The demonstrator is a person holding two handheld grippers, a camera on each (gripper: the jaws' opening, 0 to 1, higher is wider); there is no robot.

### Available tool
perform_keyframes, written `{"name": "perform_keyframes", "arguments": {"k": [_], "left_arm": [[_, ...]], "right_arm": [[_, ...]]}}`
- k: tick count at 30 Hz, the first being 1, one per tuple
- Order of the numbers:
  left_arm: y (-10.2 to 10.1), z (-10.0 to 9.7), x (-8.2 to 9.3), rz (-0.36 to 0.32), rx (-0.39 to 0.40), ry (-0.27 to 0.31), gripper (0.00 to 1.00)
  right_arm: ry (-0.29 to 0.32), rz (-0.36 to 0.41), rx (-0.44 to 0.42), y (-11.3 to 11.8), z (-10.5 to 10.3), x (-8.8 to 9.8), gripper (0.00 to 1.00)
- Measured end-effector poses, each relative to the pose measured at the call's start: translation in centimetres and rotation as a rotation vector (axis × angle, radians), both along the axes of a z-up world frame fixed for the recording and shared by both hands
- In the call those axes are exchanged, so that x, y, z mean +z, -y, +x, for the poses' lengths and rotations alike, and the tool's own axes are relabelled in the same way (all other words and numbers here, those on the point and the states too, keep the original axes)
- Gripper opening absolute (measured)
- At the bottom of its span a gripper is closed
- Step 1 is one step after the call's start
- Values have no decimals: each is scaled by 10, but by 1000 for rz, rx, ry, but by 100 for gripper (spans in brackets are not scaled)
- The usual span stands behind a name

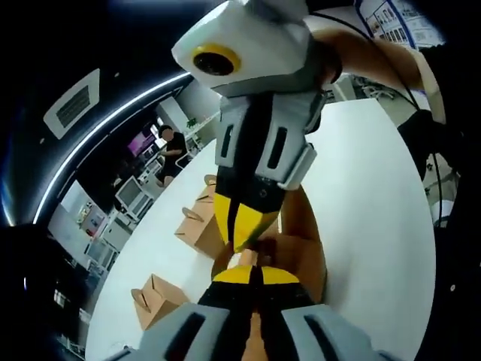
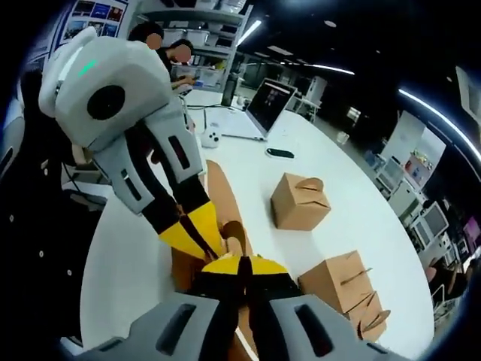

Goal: Pick up one paper box from the group, open the paper box, and remove the item inside

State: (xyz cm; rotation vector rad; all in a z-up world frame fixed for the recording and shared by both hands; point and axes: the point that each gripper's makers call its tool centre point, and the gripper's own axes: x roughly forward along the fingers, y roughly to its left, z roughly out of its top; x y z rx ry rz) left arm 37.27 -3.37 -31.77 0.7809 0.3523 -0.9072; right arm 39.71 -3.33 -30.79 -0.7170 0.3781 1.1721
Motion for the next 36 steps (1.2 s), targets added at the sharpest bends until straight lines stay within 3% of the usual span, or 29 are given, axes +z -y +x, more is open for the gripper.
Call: {"name": "perform_keyframes", "arguments": {"k": [13, 21, 32, 36], "left_arm": [[1, -18, 7, -9, -23, 26, 4], [1, -42, 9, -50, -47, 37, 4], [1, -75, -2, -56, -66, 77, 4], [-1, -83, -10, -74, -74, 64, 4]], "right_arm": [[42, -3, -48, 0, 16, 12, 3], [71, -22, -97, 3, 36, 14, 3], [77, -49, -134, 3, 60, 7, 4], [72, -49, -146, 2, 66, 5, 4]]}}
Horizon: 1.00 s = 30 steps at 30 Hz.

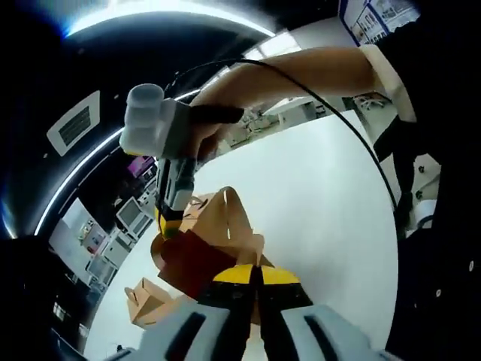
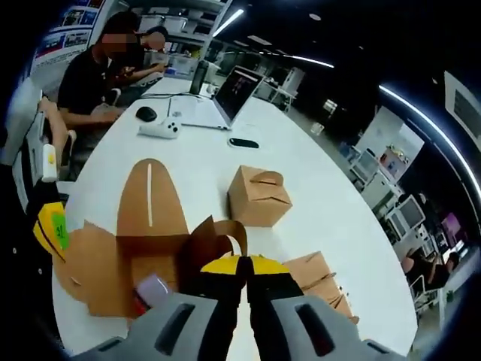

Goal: Pick up one paper box from the group, open the paper box, and remove the item inside

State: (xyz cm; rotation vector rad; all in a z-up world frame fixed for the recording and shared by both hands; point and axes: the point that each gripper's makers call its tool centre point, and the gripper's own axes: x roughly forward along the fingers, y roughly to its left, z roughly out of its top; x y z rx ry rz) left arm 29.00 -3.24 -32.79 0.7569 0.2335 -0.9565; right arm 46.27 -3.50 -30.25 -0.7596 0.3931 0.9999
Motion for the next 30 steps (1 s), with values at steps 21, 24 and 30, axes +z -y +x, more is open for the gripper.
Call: {"name": "perform_keyframes", "arguments": {"k": [21, 24, 30], "left_arm": [[-9, -9, -24, -127, 35, -93, 6], [-9, -10, -25, -138, 39, -102, 6], [-9, -10, -28, -153, 41, -115, 6]], "right_arm": [[-81, -20, -54, 3, 40, -36, 4], [-102, -25, -61, 4, 38, -45, 5], [-142, -20, -70, 7, 44, -56, 5]]}}
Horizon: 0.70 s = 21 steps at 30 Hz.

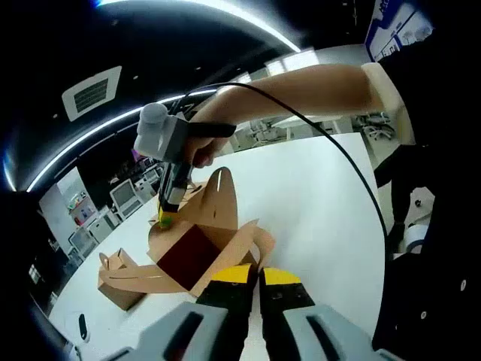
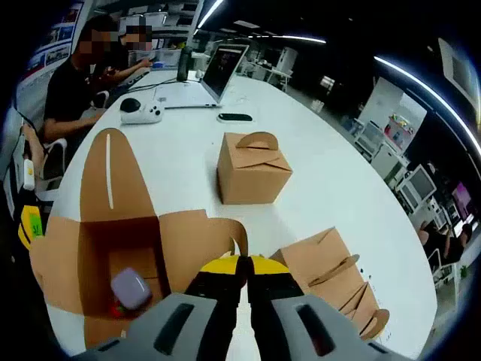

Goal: Pick up one paper box from the group, open the paper box, and remove the item inside

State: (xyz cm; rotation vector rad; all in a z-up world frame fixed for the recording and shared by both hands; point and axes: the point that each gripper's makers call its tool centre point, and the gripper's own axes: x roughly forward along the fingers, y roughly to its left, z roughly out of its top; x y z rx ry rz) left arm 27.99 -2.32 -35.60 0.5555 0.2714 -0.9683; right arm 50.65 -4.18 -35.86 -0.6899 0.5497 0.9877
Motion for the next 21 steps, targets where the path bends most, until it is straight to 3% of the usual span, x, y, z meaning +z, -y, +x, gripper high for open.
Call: {"name": "perform_keyframes", "arguments": {"k": [15, 21], "left_arm": [[2, -2, -10, -62, 8, -62, 7], [4, 11, -16, -100, 5, -114, 7]], "right_arm": [[-75, 36, -23, 1, -12, -23, 5], [-111, 43, -30, 1, -17, -34, 6]]}}
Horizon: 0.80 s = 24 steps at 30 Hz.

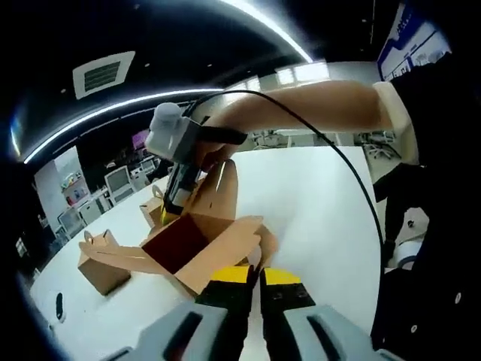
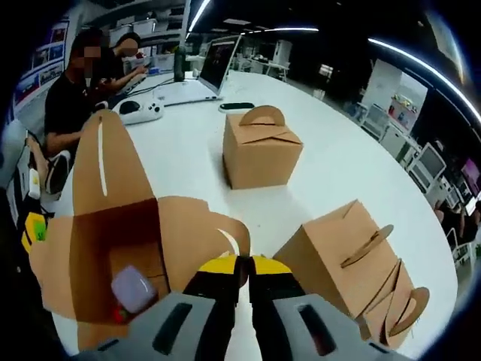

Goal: Pick up one paper box from the group, open the paper box, and remove the item inside

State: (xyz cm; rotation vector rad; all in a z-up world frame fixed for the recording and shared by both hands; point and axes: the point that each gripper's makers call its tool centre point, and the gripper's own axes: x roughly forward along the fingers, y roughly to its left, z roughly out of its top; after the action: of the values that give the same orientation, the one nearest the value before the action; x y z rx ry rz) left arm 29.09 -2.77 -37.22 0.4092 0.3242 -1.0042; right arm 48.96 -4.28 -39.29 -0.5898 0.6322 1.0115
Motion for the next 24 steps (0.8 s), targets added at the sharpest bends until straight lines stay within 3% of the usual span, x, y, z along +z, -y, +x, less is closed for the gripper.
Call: {"name": "perform_keyframes", "arguments": {"k": [24], "left_arm": [[-1, -1, -22, -87, 19, -123, 7]], "right_arm": [[-67, -5, -4, -2, -10, -11, 6]]}}
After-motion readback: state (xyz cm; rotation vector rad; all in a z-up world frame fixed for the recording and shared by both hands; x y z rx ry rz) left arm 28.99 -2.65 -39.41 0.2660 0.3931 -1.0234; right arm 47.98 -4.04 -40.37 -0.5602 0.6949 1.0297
